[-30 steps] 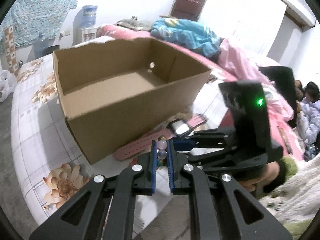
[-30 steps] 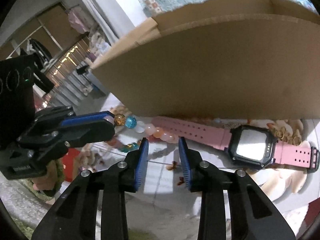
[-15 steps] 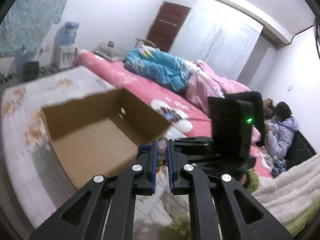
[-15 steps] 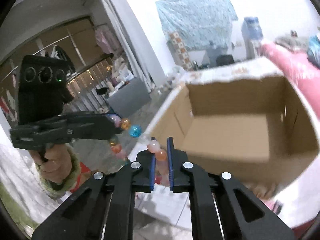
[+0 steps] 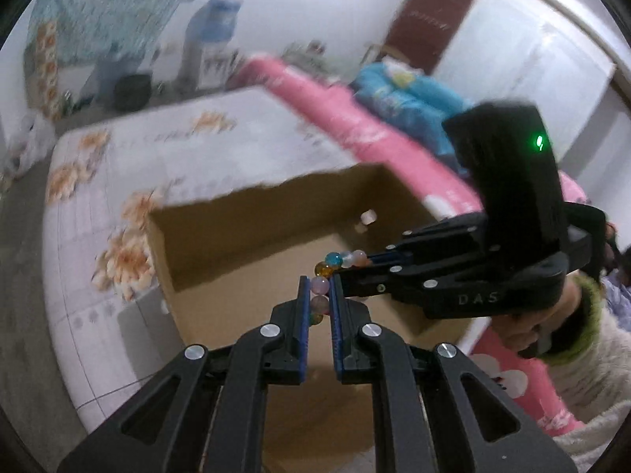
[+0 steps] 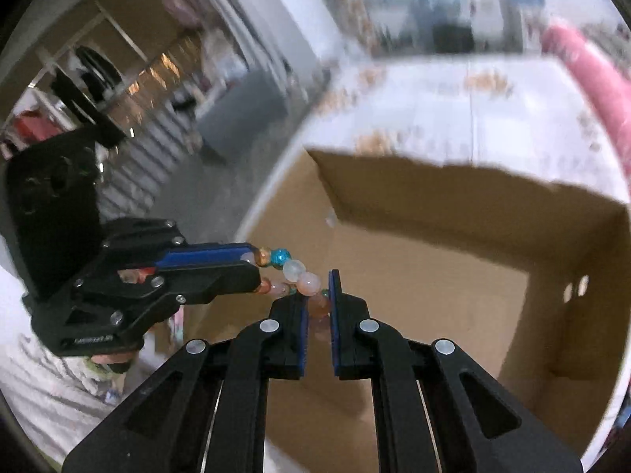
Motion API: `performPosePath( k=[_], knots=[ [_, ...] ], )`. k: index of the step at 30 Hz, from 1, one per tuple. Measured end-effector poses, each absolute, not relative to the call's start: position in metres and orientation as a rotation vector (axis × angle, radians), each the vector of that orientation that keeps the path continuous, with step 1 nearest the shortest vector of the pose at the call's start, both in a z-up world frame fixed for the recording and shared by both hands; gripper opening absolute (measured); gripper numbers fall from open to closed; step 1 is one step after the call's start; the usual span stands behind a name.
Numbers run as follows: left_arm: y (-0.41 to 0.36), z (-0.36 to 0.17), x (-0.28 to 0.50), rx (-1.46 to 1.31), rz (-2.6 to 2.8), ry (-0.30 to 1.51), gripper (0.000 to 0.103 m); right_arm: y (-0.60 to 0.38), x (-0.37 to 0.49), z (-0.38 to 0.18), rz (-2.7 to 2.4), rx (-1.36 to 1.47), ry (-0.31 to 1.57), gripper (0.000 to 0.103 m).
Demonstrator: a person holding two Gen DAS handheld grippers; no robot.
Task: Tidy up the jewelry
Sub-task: 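Lift the bracelet with the left gripper and carry it over the box, then open the left gripper to drop the bracelet into the box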
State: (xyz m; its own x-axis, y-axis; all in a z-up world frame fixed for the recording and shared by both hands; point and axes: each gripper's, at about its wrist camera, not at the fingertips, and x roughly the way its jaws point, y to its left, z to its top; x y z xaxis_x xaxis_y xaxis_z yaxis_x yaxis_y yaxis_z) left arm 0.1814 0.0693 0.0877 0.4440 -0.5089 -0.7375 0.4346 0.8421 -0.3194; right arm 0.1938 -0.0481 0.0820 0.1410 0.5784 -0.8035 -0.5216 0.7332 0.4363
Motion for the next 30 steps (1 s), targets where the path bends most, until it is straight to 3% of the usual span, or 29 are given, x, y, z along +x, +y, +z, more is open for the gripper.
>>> performPosePath(
  k=[7,9,11,13,18,27,30],
  knots=[
    [0.058,0.051,0.214,0.141,-0.394,0.995,0.011,-0.009,0.261,0.035,0.81,0.009,1.365,0.011],
    [0.057,0.047,0.218,0.175,-0.367,0.997,0.018,-0.005,0.276,0.028,0.789,-0.039,1.374,0.012],
    [0.058,0.048,0.218,0.179,-0.352,0.983,0.02,-0.004,0.287,0.022,0.766,-0.056,1.396,0.012],
    [0.061,0.052,0.217,0.17,-0.333,0.96,0.024,-0.006,0.298,0.011,0.717,-0.048,1.409,0.018],
    [0.078,0.074,0.2,0.094,-0.336,0.886,0.041,-0.021,0.298,0.018,0.693,0.006,1.386,0.036],
    [0.105,0.12,0.137,-0.036,-0.391,0.758,0.079,-0.07,0.261,0.099,0.662,0.152,1.143,0.039],
    [0.115,0.126,0.102,-0.096,-0.429,0.722,0.084,-0.091,0.222,0.128,0.655,0.191,1.022,0.045]
  ],
)
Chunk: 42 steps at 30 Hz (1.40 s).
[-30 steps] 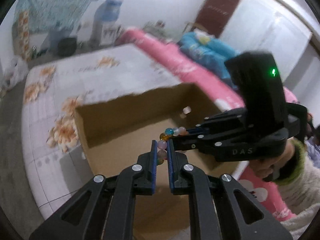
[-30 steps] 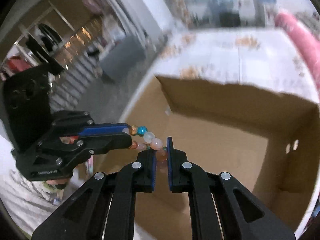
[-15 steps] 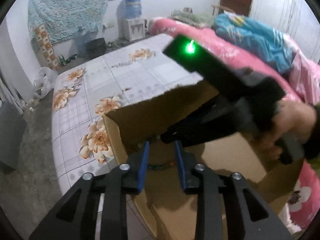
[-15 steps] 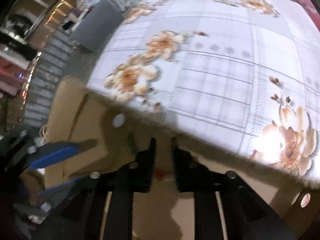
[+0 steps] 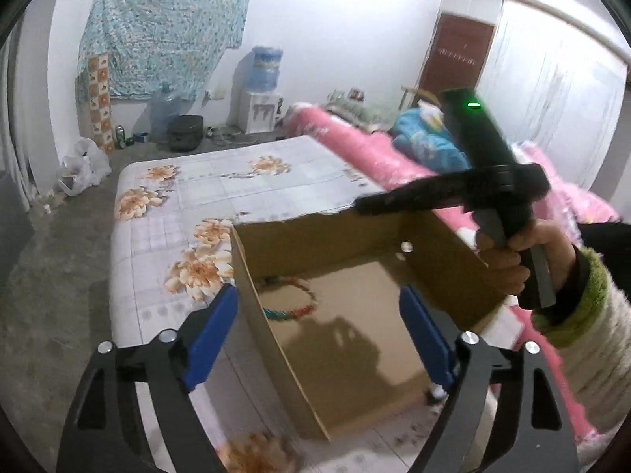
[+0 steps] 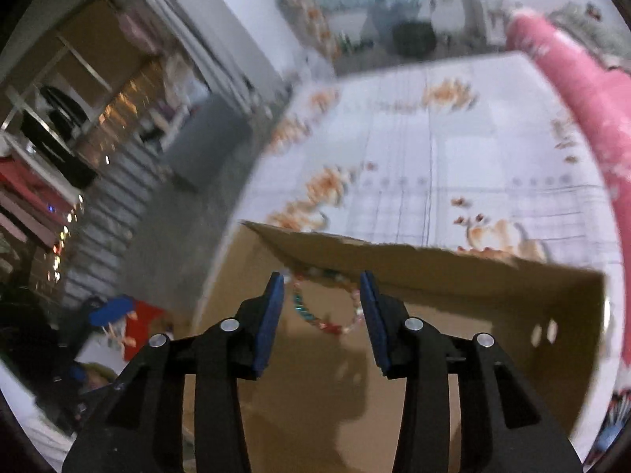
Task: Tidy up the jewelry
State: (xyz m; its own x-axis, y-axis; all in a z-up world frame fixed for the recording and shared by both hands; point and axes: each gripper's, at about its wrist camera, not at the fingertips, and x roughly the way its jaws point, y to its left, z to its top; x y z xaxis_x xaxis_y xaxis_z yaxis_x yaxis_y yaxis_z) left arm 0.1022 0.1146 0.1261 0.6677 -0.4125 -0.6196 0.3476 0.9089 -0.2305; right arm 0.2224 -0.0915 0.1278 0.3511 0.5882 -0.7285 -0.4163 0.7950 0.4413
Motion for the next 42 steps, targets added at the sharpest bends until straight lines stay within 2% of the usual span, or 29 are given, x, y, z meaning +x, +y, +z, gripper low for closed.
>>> performPosePath(
  k=[5,11,16,26,30,33,38,42],
  knots=[
    [0.121,0.116,0.051,-0.153,-0.516,0.711,0.09,-0.127,0.135,0.145,0.655,0.239,0.894,0.047],
    [0.101,0.064,0.018,-0.238,-0.647,0.833,0.094,-0.167,0.053,0.102,0.62,0.378,0.951,0.047],
    [0.074,0.028,0.034,-0.243,-0.626,0.928,0.094,-0.185,0.051,0.058,0.467,0.452,1.077,0.047],
    [0.061,0.022,0.066,-0.253,-0.544,0.908,0.094,-0.179,0.09,0.06,0.328,0.4,0.983,0.049],
    [0.058,0.016,0.054,-0.21,-0.529,0.926,0.094,-0.171,0.069,0.064,0.269,0.269,0.901,0.082],
    [0.056,0.004,0.046,-0.173,-0.503,0.96,0.094,-0.169,0.049,0.058,0.216,0.179,0.867,0.095],
    [0.051,-0.026,0.037,-0.127,-0.45,1.048,0.094,-0.179,0.016,0.045,0.086,0.082,0.848,0.095],
    [0.039,-0.033,0.036,-0.052,-0.419,1.023,0.097,-0.198,0.004,0.05,-0.035,0.014,0.803,0.095]
  ],
)
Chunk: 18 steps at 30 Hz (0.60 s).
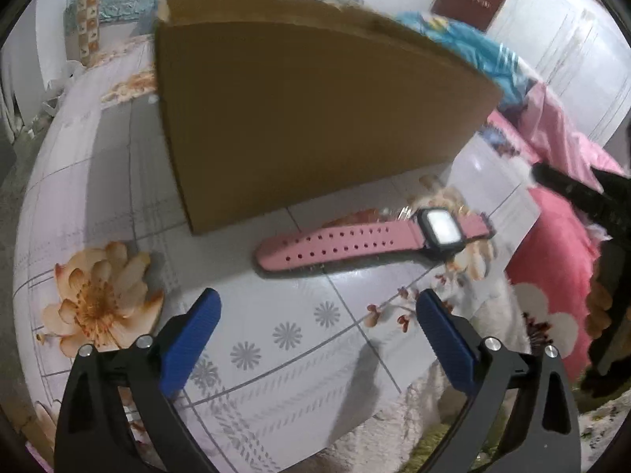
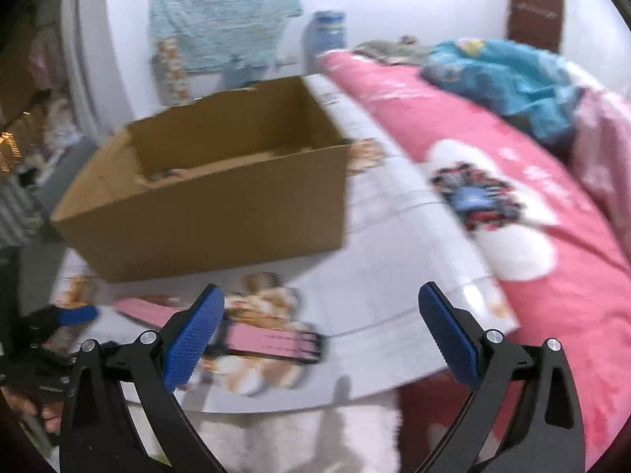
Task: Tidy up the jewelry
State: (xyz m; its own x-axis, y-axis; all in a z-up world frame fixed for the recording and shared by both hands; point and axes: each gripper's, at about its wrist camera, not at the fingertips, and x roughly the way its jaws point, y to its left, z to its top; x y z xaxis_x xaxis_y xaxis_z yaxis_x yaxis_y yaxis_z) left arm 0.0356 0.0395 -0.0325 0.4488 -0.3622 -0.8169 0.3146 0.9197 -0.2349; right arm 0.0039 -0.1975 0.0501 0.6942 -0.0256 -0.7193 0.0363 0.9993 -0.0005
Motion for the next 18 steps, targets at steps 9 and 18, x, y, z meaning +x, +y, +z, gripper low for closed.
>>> performPosePath(
  k=[9,18],
  knots=[
    [0.005,-0.041,0.031,0.175,-0.35,0.986,0.098,-0.215,-0.017,0.059,-0.109,-0.099,0.596,0.095],
    [-0.001,-0.041,0.032,0.163,-0.291,0.984,0.098,-0.223,-0.028,0.044,0.053,-0.098,0.601,0.095]
  ],
)
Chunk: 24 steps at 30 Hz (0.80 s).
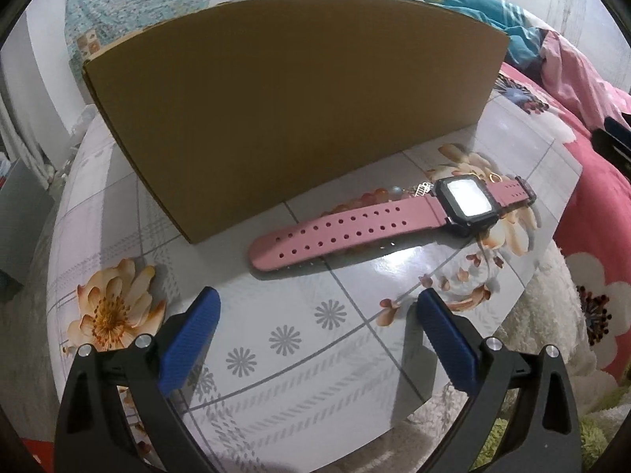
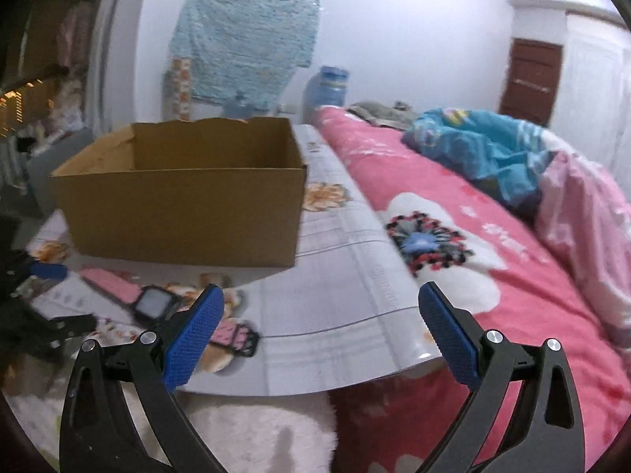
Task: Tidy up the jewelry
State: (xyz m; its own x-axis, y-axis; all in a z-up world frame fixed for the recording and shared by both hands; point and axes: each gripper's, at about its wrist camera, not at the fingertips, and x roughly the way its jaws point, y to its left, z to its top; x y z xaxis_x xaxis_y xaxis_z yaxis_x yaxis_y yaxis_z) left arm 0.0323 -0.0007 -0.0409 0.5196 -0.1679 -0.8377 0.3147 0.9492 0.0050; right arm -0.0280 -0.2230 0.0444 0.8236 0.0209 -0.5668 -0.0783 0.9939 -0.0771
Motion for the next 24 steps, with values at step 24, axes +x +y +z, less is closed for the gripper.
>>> performPosePath(
  k=[24],
  knots=[
    [0.007,-0.04,0.03,0.171,-0.325,0.917,0.097,-0.125,0.028,-0.007,0.661,-0.337,0.861,0.055]
  ],
)
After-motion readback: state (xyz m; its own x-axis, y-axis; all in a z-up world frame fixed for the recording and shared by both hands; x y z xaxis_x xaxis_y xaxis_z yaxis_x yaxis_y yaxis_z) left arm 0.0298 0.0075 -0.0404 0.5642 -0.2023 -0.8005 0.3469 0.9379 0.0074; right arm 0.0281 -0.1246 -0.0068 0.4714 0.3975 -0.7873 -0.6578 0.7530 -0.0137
